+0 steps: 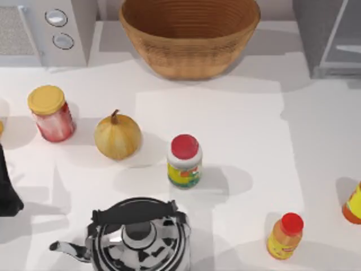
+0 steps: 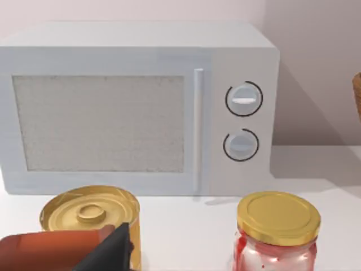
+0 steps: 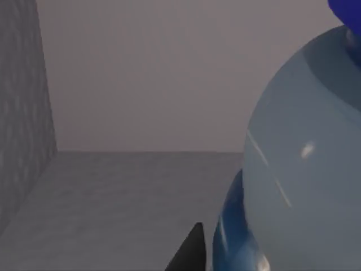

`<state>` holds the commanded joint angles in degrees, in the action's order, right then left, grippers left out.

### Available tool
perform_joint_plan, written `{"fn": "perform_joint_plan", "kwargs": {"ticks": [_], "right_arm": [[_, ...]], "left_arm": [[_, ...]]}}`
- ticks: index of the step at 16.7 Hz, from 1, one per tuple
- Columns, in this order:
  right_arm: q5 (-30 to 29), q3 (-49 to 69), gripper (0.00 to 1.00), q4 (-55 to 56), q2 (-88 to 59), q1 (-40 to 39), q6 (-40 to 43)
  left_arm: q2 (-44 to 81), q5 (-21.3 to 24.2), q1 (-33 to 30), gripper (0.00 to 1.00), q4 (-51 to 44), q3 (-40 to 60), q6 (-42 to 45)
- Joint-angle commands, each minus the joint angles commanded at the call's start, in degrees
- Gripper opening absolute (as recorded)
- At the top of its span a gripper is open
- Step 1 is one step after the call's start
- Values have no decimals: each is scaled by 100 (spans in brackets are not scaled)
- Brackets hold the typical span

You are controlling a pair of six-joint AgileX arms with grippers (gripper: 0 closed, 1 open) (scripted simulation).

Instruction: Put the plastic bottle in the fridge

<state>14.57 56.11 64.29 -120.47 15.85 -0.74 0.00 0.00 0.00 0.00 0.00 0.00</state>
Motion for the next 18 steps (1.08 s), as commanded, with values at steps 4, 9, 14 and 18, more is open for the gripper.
{"fn": "perform_joint_plan", "kwargs": {"ticks": [4,9,14,18], "right_arm": [[9,25,1,33,-50,18,-3],[-50,388,1,-283,-393,-75,-31],[-179,1927,1,-815,-1028,-163,-26],[-274,2817,1,-1304,-1499,-272,2]], "left_arm": [[0,0,0,100,0,0,0],[0,0,0,100,0,0,0],[0,0,0,100,0,0,0],[0,0,0,100,0,0,0]]}}
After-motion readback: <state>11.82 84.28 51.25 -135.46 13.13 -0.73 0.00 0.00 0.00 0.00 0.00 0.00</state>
